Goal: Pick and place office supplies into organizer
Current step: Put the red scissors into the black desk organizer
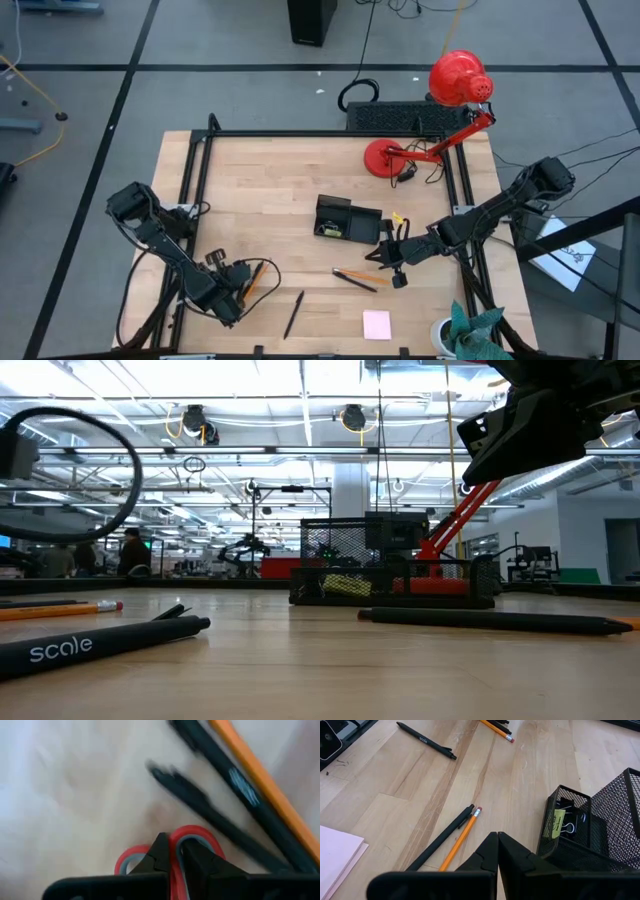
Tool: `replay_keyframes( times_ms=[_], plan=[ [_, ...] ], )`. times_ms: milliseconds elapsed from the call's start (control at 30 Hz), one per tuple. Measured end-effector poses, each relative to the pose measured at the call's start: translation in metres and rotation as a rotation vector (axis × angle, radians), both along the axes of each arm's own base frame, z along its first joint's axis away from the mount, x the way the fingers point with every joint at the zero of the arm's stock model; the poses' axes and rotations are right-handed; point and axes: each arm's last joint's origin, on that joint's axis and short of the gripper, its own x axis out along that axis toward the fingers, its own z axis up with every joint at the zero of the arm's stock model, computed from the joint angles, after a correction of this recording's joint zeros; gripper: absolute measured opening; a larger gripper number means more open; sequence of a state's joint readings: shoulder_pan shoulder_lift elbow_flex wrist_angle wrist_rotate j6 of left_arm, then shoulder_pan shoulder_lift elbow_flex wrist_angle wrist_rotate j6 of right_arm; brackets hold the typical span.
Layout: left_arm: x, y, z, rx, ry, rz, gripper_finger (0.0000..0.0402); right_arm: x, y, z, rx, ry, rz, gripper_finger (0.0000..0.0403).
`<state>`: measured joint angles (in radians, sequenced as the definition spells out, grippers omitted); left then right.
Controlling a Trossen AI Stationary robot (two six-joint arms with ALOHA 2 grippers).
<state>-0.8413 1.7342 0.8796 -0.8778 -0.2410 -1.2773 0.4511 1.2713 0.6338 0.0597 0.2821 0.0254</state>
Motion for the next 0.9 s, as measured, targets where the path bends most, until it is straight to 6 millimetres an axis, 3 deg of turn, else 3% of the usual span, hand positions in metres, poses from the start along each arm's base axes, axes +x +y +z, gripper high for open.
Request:
replay_keyframes(
  times_ms=[467,733,900],
  plan=[
    [0.031,0.015,0.034,0.343,-0.193,-0.059,0.0016,0.000,0.000,0.000,0.002,-0.006,-0.001,0.0000],
    [0.085,0.028,0.087,0.610,-0.404,-0.165,0.0016,0.000,0.001,0.006,-0.025,-0.063,0.036,0.0000],
    [0.116,0.042,0.126,0.768,-0.463,-0.187,0.0016,-0.019,-0.006,0.010,0.000,-0.164,0.029,0.0000]
  ],
)
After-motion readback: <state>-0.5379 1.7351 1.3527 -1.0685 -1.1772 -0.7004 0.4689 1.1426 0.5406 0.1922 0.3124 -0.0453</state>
